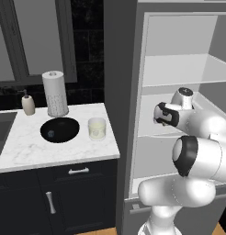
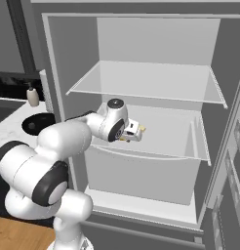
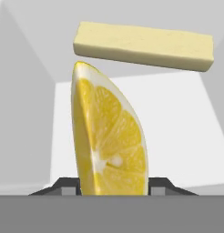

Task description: Grab a lemon wedge from the fridge and one ice cube from the ice bowl, and put them in the glass of lemonade.

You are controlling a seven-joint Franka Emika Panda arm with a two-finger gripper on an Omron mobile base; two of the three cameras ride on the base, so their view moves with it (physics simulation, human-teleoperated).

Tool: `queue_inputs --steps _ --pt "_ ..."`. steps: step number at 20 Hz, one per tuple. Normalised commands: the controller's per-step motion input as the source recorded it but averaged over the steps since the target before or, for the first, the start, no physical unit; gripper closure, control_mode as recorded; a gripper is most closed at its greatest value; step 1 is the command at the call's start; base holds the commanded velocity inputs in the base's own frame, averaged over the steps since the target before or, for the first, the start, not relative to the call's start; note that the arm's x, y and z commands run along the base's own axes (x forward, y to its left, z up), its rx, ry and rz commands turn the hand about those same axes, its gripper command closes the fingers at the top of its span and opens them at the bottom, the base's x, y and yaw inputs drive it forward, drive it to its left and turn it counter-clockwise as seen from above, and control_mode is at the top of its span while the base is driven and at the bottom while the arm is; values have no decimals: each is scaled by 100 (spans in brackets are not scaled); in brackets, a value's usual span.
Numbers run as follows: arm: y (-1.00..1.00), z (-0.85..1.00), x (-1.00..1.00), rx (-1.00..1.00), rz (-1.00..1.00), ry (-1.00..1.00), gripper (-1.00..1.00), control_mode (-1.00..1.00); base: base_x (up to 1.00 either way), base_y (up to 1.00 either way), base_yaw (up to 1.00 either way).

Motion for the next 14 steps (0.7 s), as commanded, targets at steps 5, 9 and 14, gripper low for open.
queue_inputs --steps 5,9,14 --pt "0 -6 -3 0 0 0 100 -100 0 0 0" --pt "0 -1 -49 0 0 -1 100 -100 0 0 0" --pt "0 15 -99 1 0 -8 100 -100 0 0 0"
